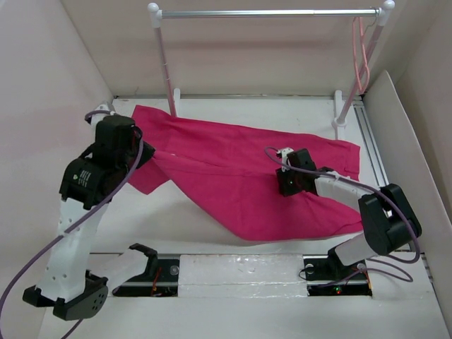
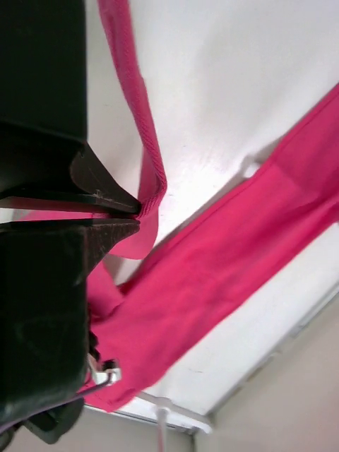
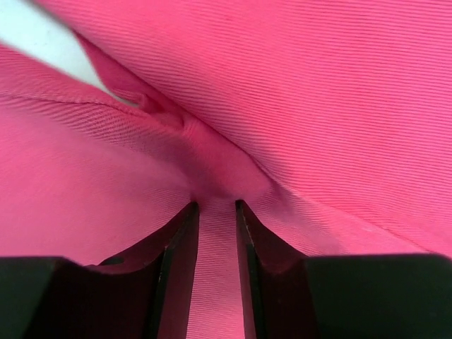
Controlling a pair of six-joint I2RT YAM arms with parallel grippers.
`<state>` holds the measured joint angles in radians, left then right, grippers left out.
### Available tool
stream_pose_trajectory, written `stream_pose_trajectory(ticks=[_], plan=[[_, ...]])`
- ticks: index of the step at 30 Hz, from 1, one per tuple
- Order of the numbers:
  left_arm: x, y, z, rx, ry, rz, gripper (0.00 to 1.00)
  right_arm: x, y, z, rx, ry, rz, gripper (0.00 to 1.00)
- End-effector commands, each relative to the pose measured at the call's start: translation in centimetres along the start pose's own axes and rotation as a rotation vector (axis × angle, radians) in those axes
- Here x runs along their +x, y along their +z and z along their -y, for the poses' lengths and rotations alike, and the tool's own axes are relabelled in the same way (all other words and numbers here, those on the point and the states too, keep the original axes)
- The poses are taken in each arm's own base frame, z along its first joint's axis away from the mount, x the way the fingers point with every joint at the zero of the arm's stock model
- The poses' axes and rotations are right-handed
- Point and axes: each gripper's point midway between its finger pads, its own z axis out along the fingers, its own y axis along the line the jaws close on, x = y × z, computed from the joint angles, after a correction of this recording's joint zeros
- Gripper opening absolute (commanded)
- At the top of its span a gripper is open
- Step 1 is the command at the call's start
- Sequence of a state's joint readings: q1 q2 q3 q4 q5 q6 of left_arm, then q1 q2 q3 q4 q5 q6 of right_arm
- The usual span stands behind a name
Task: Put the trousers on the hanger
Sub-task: Flatten out the trousers at the center of the board.
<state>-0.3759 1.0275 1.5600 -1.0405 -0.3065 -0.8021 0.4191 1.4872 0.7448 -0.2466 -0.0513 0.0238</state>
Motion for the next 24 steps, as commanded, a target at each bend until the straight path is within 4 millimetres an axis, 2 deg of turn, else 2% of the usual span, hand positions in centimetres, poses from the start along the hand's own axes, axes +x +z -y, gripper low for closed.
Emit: stream_pose_trajectory(ticks=[1, 2, 4, 5, 6, 7, 8, 9, 10, 11, 12, 13, 14, 15, 16, 17, 18, 19, 20, 21, 22, 23, 24], plan=[[-2.3, 0.8, -1.3, -0.118, 0.008, 0.096, 0.0, -1.9, -0.1, 0.3, -0.002, -0.002, 0.06, 0.35], [-2.2, 3.1, -1.5, -0.184, 0.051, 0.08, 0.0, -2.5, -0.4, 0.3, 0.001, -0.004, 0.069, 0.35], [-2.0, 6.3, -2.2, -0.252, 0.122, 0.063, 0.0, -3.1, -1.0, 0.3, 0.005, -0.004, 0.083, 0.39], [-2.1, 8.9, -3.5, -0.316, 0.137, 0.039, 0.0, -3.4, -1.4, 0.6, 0.018, -0.034, 0.088, 0.4], [-3.0, 12.4, -4.1, -0.313, 0.195, 0.042, 0.0, -4.1, -2.5, 1.0, 0.041, -0.038, 0.119, 0.42], [-2.0, 12.7, -4.1, -0.297, 0.198, 0.006, 0.0, -4.1, -2.5, 1.0, 0.041, -0.038, 0.119, 0.43], [-1.4, 15.3, -5.2, -0.322, 0.211, -0.049, 0.0, -4.0, -3.0, 0.8, 0.044, -0.05, 0.117, 0.45], [-2.6, 17.0, -6.9, -0.354, 0.18, -0.042, 0.0, -4.2, -3.4, 1.3, 0.077, -0.052, 0.127, 0.46], [-2.5, 18.4, -8.0, -0.376, 0.2, -0.063, 0.0, -4.6, -4.2, 1.5, 0.088, -0.053, 0.147, 0.47], [-1.7, 21.0, -9.2, -0.407, 0.217, -0.113, 0.0, -4.5, -4.6, 1.4, 0.095, -0.062, 0.149, 0.48], [-2.1, 22.3, -10.2, -0.434, 0.214, -0.128, 0.0, -4.6, -4.9, 1.5, 0.101, -0.062, 0.158, 0.49], [-3.4, 23.4, -9.5, -0.441, 0.224, -0.11, 0.0, -4.7, -5.5, 1.2, 0.099, -0.068, 0.177, 0.51], [-2.2, 26.1, -10.5, -0.485, 0.258, -0.178, 0.0, -4.7, -5.8, 1.2, 0.102, -0.067, 0.182, 0.52], [-2.0, 26.7, -10.5, -0.499, 0.269, -0.213, 0.1, -4.7, -6.0, 0.3, 0.088, -0.084, 0.189, 0.54], [-2.8, 28.9, -7.9, -0.451, 0.317, -0.21, 0.4, -5.1, -6.8, -0.4, 0.087, -0.1, 0.209, 0.58], [-2.8, 28.9, -7.8, -0.45, 0.318, -0.21, 0.41, -5.1, -6.8, -0.4, 0.087, -0.1, 0.209, 0.58], [-3.7, 28.8, -6.0, -0.419, 0.324, -0.188, 0.7, -5.1, -7.0, -1.5, 0.07, -0.127, 0.212, 0.6], [-3.9, 28.9, -5.8, -0.415, 0.323, -0.188, 0.8, -5.5, -7.5, -1.8, 0.079, -0.139, 0.22, 0.65], [-4.5, 28.6, -5.3, -0.402, 0.315, -0.164, 0.86, -5.5, -7.7, -2.2, 0.081, -0.154, 0.221, 0.67], [-4.0, 28.3, -5.8, -0.41, 0.308, -0.166, 0.87, -5.5, -7.8, -3.4, 0.064, -0.183, 0.224, 0.69], [-5.6, 26.7, -6.0, -0.397, 0.271, -0.11, 0.87, -5.3, -8.0, -3.6, 0.071, -0.193, 0.217, 0.7], [-6.4, 26.2, -6.2, -0.375, 0.228, -0.06, 0.87, -5.1, -8.0, -4.0, 0.068, -0.203, 0.213, 0.71], [-3.6, 25.9, -8.6, -0.396, 0.193, -0.122, 0.85, -4.9, -8.1, -4.7, 0.055, -0.223, 0.214, 0.62]])
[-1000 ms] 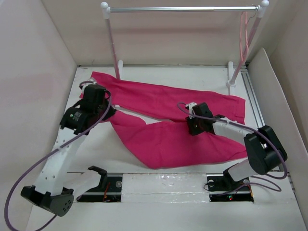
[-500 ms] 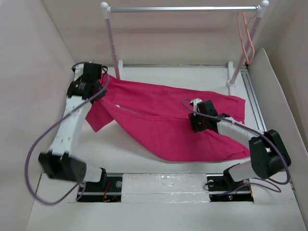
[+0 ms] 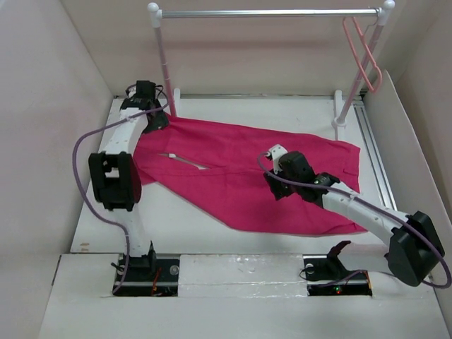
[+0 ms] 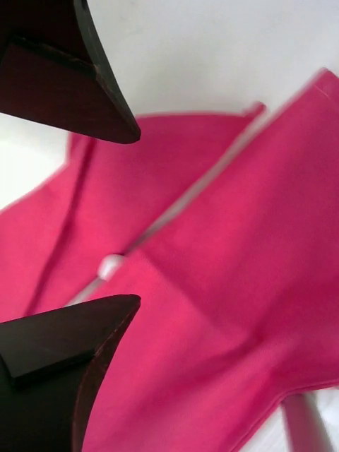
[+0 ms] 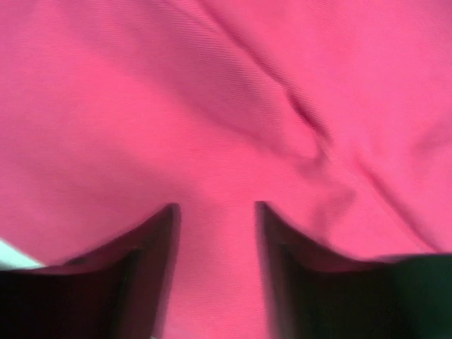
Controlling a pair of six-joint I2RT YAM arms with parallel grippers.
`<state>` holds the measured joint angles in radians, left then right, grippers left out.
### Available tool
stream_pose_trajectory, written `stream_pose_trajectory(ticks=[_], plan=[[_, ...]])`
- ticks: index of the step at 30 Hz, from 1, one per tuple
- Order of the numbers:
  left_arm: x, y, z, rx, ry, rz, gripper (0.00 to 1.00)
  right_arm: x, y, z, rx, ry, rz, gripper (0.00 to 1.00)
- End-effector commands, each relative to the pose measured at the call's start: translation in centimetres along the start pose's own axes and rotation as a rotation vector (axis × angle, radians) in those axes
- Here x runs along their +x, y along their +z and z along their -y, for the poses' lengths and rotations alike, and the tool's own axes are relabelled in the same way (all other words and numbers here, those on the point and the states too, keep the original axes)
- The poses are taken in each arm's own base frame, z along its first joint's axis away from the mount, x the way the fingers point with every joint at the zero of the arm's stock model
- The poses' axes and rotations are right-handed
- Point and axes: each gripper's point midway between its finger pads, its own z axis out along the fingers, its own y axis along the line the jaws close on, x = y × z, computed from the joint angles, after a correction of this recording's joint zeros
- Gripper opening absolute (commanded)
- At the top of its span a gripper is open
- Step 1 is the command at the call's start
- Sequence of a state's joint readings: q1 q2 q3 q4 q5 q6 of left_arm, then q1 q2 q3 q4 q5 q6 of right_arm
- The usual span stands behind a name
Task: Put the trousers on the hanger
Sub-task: Flatten out the trousers at the center of the board.
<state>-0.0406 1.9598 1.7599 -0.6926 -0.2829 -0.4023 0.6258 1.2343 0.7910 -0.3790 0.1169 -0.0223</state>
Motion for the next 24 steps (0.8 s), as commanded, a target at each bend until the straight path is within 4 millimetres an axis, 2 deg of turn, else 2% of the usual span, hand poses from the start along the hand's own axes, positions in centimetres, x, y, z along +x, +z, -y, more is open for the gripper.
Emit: stream_pose_trajectory(ticks=[1, 2, 3, 4, 5, 6, 7, 8, 9, 13, 15, 17, 18, 19, 21, 23, 24], plan=[[-1.7, -6.7, -5.2, 0.065, -0.184, 0.136, 0.83, -1.5, -1.4, -0.8, 0.013, -0.029, 0.04, 0.48], [-0.6, -6.9, -6.1, 0.077, -0.221, 0.142, 0.82, -1.4, -1.5, -1.2, 0.006, -0.037, 0.042, 0.33], [3.2, -5.2, -7.1, 0.061, -0.273, 0.097, 0.76, -1.5, -1.9, -1.5, -0.003, -0.038, 0.055, 0.18], [3.4, -7.4, -8.0, 0.094, -0.323, 0.155, 0.69, -1.5, -2.0, -2.2, -0.024, -0.056, 0.061, 0.0], [4.5, -7.2, -9.0, 0.09, -0.369, 0.159, 0.61, -1.4, -2.2, -2.6, -0.038, -0.067, 0.067, 0.0], [8.4, -5.7, -9.6, 0.083, -0.411, 0.078, 0.42, -1.7, -2.6, -3.0, -0.053, -0.077, 0.085, 0.0], [9.2, -6.3, -10.0, 0.108, -0.447, 0.086, 0.35, -1.7, -2.7, -3.0, -0.056, -0.082, 0.084, 0.0], [9.9, -5.7, -10.9, 0.105, -0.494, 0.078, 0.34, -1.7, -2.9, -3.3, -0.062, -0.093, 0.089, 0.0], [12.1, -4.8, -10.8, 0.12, -0.511, 0.022, 0.34, -1.8, -3.0, -3.3, -0.061, -0.095, 0.092, 0.0], [13.4, -2.2, -10.8, 0.092, -0.548, -0.051, 0.42, -1.8, -2.8, -3.5, -0.078, -0.117, 0.084, 0.02], [13.0, -1.4, -10.2, 0.106, -0.559, -0.064, 0.45, -1.8, -2.8, -3.6, -0.084, -0.122, 0.083, 0.05], [13.3, -0.3, -9.9, 0.091, -0.586, -0.091, 0.45, -1.6, -2.8, -3.7, -0.09, -0.125, 0.078, 0.15], [13.4, 0.1, -10.1, 0.076, -0.598, -0.088, 0.45, -1.6, -2.9, -3.7, -0.088, -0.125, 0.08, 0.27], [13.7, 0.7, -10.2, 0.063, -0.61, -0.094, 0.46, -1.3, -2.9, -3.7, -0.088, -0.121, 0.073, 0.35], [13.8, 1.4, -10.0, 0.058, -0.637, -0.097, 0.47, -1.2, -3.2, -3.6, -0.087, -0.113, 0.084, 0.44], [14.2, 2.5, -9.7, 0.058, -0.645, -0.115, 0.47, -0.8, -3.5, -3.5, -0.088, -0.099, 0.086, 0.45], [14.3, 2.8, -9.5, 0.06, -0.651, -0.125, 0.42, -0.8, -3.6, -3.5, -0.085, -0.095, 0.086, 0.45]])
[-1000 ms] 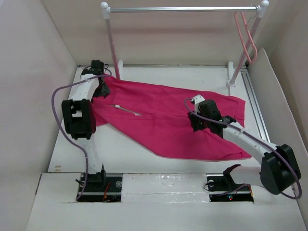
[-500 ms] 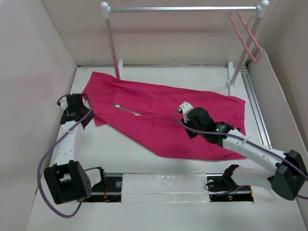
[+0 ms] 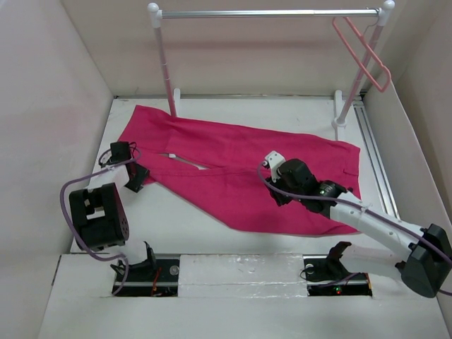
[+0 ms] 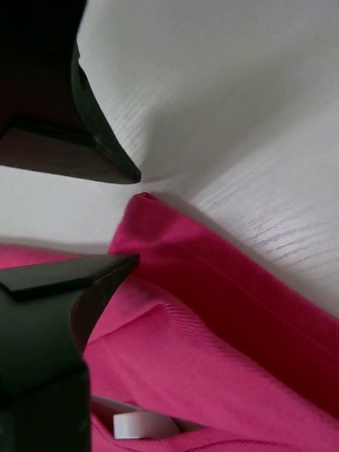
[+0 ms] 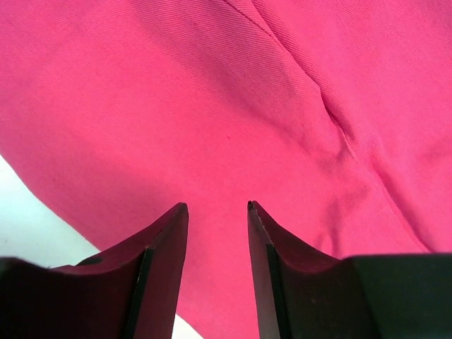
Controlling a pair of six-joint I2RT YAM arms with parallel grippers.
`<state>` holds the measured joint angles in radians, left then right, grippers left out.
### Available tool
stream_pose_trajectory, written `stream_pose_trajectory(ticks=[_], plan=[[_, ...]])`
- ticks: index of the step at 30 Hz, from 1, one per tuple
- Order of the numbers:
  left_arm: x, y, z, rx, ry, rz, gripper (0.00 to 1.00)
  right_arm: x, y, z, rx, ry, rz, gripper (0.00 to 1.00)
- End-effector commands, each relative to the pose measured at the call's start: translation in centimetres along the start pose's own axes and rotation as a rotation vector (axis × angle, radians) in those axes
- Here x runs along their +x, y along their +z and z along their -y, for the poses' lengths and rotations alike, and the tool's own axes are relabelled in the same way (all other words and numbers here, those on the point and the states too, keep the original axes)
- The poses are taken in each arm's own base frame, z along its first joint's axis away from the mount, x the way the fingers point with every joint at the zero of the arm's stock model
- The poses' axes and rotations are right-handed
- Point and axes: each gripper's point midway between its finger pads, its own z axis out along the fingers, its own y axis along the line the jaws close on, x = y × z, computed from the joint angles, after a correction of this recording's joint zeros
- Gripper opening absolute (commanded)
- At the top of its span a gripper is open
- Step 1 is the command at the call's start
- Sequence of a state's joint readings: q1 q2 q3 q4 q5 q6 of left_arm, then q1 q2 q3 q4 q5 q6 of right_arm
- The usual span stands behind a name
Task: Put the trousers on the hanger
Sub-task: Flatten out the trousers at the center of the board.
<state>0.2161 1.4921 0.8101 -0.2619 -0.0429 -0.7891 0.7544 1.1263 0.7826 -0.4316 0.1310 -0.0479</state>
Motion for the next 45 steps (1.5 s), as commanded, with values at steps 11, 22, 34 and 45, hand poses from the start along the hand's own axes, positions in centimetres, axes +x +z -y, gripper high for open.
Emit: stream_pose_trajectory(ticks=[11, 22, 34, 45], plan=[[-2.9, -2.9, 0.9, 0.007, 0.009, 0.095, 0.0, 1.1, -2.0, 3.4, 0.114, 0.092, -0.034, 0.63], [-11.1, -21.6, -0.9, 0.015, 0.083, 0.545, 0.0, 4.0, -4.4, 6.9, 0.138, 0.29, -0.077, 0.82], [-11.2, -23.9, 2.3, 0.163, 0.102, 0.566, 0.0, 8.3, -8.6, 12.9, 0.346, 0.452, -0.237, 0.7], [-10.4, -29.8, 8.6, 0.373, 0.264, 0.68, 0.0, 11.8, -6.0, 21.3, 0.524, 0.823, -0.233, 0.79]])
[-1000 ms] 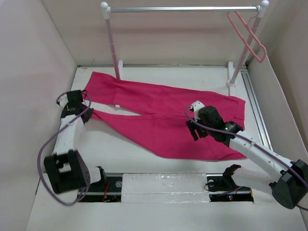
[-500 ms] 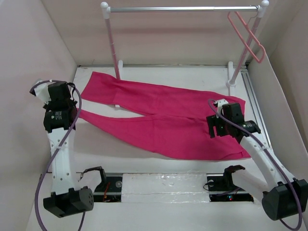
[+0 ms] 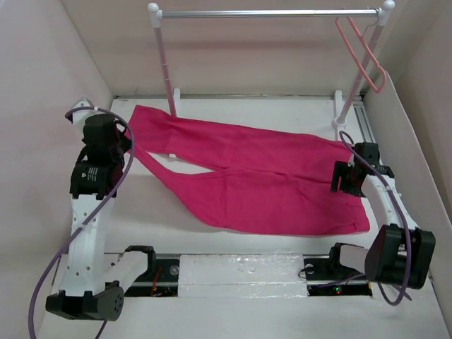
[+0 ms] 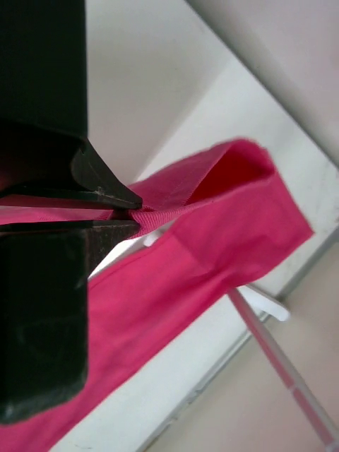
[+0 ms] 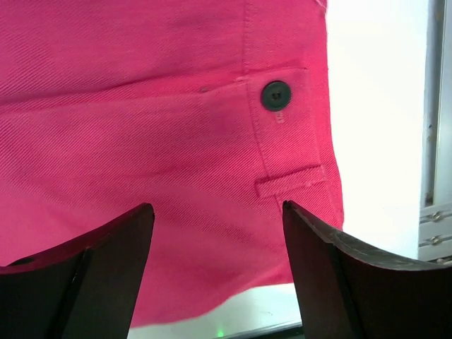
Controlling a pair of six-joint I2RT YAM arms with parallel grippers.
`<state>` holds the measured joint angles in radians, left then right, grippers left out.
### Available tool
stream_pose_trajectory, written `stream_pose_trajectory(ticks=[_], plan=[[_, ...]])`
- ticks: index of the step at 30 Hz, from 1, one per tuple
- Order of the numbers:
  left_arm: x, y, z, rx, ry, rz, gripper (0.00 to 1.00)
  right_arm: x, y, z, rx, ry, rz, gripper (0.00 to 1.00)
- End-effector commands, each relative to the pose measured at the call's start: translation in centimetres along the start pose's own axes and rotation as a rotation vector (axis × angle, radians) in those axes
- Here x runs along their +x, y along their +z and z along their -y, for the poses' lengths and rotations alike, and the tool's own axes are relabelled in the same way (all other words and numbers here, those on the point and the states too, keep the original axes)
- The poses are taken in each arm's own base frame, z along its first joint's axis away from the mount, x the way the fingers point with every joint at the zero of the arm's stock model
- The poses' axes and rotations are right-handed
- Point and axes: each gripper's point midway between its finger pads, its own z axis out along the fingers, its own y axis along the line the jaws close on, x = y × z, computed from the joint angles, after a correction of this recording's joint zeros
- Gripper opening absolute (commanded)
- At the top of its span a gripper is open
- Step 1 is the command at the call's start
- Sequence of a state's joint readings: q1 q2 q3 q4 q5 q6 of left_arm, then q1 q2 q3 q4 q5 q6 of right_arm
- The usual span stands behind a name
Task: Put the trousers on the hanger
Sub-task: Flatten out the trousers at the center of the board.
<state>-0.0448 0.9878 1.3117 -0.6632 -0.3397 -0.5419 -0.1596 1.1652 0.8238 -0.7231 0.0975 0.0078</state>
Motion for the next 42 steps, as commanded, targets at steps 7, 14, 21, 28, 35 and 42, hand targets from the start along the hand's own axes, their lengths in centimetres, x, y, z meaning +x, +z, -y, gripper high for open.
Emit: stream_pose_trajectory(ticks=[7, 14, 21, 28, 35, 42], plan=[[-0.7, 1.4, -3.7, -0.184, -0.047, 0.145, 0.0, -2.1, -2.4, -1.8, -0.054, 0.101, 0.17, 0.79], [1.0, -0.2, -10.4, -0.43, -0.026, 0.172, 0.0, 0.0, -3.5, -4.1, -0.125, -0.045, 0.101, 0.79], [0.1, -3.2, -15.7, -0.698, -0.025, 0.327, 0.33, 1.4, -5.0, -8.3, -0.232, -0.245, 0.104, 0.8], [2.3, 0.3, -9.4, -0.354, -0.09, 0.147, 0.75, 0.7, -5.5, -11.7, -0.358, -0.425, 0.165, 0.69], [9.2, 11.5, -0.5, -0.1, -0.118, -0.176, 0.59, 0.6, -5.3, -13.9, -0.461, -0.535, 0.217, 0.0], [9.7, 21.8, -4.2, -0.268, -0.28, -0.281, 0.57, 0.2, -7.7, -15.7, -0.524, -0.595, 0.309, 0.22]])
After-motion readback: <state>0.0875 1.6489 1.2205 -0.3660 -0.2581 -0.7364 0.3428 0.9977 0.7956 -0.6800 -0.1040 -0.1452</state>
